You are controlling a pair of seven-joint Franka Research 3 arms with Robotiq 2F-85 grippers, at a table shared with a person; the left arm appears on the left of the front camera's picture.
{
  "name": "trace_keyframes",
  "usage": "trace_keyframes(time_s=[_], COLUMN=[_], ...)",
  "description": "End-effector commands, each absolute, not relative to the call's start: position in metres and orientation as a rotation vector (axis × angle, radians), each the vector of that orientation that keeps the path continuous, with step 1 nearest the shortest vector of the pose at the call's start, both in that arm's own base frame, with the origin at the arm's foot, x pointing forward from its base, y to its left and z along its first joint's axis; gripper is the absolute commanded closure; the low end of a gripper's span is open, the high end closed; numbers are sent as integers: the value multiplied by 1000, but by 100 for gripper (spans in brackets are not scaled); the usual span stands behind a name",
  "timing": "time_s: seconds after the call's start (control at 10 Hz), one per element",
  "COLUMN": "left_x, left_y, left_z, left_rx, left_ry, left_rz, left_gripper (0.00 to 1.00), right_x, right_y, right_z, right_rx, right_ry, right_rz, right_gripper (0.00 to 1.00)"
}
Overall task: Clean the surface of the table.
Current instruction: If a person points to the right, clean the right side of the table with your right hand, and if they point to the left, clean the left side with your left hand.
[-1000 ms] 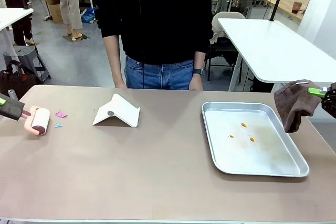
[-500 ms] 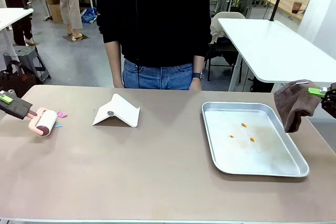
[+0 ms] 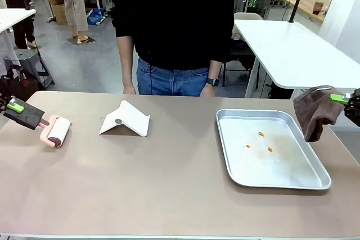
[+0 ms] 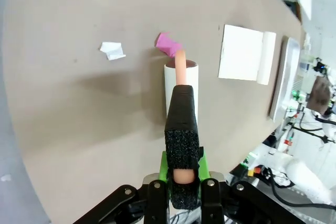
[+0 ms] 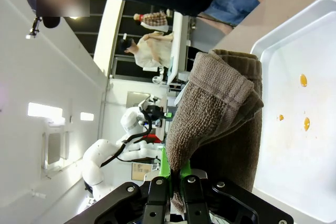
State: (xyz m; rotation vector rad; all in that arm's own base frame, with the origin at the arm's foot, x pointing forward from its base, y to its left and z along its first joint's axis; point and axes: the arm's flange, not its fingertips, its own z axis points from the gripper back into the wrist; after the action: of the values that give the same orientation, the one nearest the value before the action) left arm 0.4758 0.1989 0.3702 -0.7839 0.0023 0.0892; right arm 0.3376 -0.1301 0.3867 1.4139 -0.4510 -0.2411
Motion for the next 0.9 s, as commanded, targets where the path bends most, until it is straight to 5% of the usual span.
trace_keyframes(time_s=[0.0, 0.8], left_x=[463, 459], left_y=[187, 160], left_z=[359, 380], left_rx=[-786, -955], left_ry=[-55, -31], left_rz=[66, 21], left_gripper=[100, 100], right_x=[336, 336], right_y=[-130, -130], right_z=[389, 389], right_rx=[1426, 1426], right_ry=[-452, -452], right_rz=[-234, -234], right_gripper=[100, 100])
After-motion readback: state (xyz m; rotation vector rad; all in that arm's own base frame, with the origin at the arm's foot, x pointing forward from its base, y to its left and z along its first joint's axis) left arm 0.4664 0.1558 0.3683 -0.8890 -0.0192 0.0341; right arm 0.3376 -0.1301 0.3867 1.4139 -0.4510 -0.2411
